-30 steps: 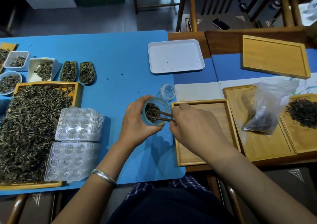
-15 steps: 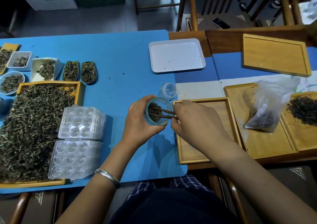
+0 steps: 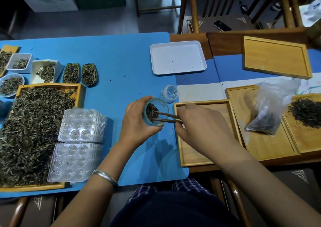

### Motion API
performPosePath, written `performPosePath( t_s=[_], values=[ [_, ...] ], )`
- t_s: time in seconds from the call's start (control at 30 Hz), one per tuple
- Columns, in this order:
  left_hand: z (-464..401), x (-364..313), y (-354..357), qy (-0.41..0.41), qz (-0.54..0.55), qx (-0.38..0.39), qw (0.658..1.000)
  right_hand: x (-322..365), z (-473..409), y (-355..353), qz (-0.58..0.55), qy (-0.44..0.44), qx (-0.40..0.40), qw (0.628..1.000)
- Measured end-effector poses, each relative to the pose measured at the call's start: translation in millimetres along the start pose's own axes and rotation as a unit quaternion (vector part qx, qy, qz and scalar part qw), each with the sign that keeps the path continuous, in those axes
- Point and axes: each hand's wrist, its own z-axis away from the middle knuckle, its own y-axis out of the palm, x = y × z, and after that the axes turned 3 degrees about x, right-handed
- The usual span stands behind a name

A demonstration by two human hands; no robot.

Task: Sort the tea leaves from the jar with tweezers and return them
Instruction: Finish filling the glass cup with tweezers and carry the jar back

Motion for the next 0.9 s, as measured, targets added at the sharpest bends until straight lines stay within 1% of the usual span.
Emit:
performPosePath(
  t_s=[0.23, 0.6, 0.8, 0.9],
  values=[
    [3, -5, 4, 0.021, -0.007, 0.023, 0.999, 1, -7, 6, -0.002, 0.007, 0.032, 0.999],
    [2, -8, 5, 0.002, 0.018, 0.007, 1.000, -11, -7, 14, -0.089, 0.008, -0.008, 0.996],
    [1, -6, 5, -0.009, 0.027, 0.014, 1.000, -10, -8, 18, -0.091, 0.010, -0.001, 0.996],
    [1, -5, 6, -0.022, 0.034, 0.014, 0.999, -11, -5, 17, -0.089, 0.006, -0.012, 0.996]
  ],
)
